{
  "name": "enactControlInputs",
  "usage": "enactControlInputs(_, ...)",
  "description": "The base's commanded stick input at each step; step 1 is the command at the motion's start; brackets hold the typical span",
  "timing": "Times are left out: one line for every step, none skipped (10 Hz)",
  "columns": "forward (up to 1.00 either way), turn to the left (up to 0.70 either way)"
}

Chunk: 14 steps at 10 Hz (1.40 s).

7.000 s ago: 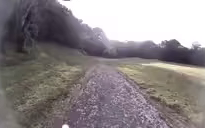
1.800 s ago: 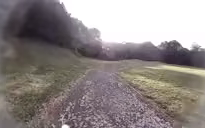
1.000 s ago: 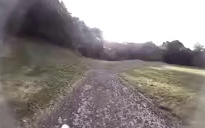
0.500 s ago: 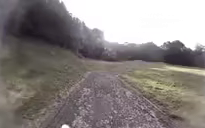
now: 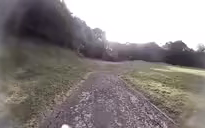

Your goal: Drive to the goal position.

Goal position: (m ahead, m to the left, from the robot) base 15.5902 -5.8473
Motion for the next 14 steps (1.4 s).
enactControlInputs(0.50, 0.00)
enactControlInputs(0.50, 0.00)
enactControlInputs(0.50, 0.00)
enactControlInputs(0.50, 0.00)
enactControlInputs(0.50, 0.00)
enactControlInputs(0.50, 0.00)
enactControlInputs(0.50, 0.00)
enactControlInputs(0.50, 0.00)
enactControlInputs(0.50, 0.00)
enactControlInputs(0.50, 0.00)
enactControlInputs(0.50, 0.00)
enactControlInputs(0.50, 0.00)
enactControlInputs(0.50, 0.00)
enactControlInputs(0.50, 0.03)
